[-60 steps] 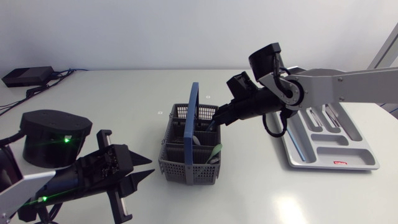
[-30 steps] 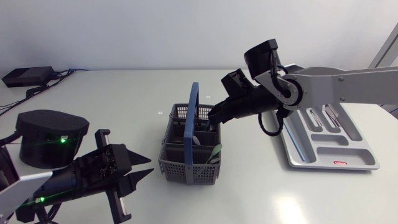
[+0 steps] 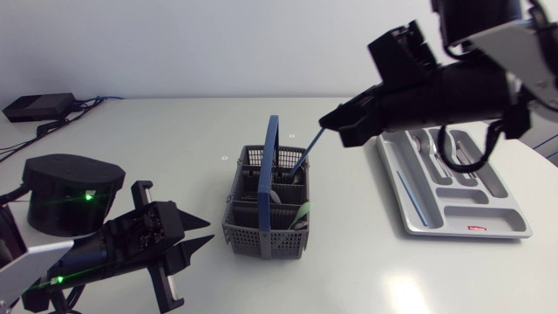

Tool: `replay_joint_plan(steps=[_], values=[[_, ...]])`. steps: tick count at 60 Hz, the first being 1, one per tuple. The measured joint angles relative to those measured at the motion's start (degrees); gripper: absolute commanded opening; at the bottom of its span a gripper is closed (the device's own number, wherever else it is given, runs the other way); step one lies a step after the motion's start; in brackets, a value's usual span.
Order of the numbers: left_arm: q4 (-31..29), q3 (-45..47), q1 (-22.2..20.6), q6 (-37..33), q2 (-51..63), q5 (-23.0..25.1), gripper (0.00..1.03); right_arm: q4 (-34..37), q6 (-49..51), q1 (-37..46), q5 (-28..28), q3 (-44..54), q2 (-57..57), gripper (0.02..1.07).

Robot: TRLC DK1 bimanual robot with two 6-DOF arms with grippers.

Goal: Unload the cutlery basket into the drawer organizer.

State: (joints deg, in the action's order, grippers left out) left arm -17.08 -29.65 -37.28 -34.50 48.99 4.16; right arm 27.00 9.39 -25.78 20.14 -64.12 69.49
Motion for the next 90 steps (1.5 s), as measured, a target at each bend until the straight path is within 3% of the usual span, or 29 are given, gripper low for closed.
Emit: replay_joint_plan(steps=[11,26,40,53,68,90], values=[[0.0,0.0,0.0,0.0,0.0,0.0,0.28,7.6,3.3,7.7,0.0,-1.2,-5.7,0.09],[-0.5,0.0,-0.3,0.0,0.0,-0.2,0.28,17.7,10.5,24.4,0.0,-1.2,-5.6,0.09],[-0.6,0.0,-1.3,0.0,0.0,-0.4,0.28,20.8,16.2,35.1,-1.2,-1.2,0.8,0.09],[-0.7,0.0,-1.4,0.0,-0.5,-0.4,0.28,22.4,18.8,38.3,-3.5,-1.2,7.0,0.09],[-0.7,0.0,-1.4,0.0,-0.7,-0.4,0.28,21.6,19.8,38.7,-3.7,-2.4,17.3,0.09],[-0.7,0.0,-1.4,0.0,-0.7,-0.4,0.28,7.8,15.8,38.7,-1.5,-10.4,34.3,0.1]])
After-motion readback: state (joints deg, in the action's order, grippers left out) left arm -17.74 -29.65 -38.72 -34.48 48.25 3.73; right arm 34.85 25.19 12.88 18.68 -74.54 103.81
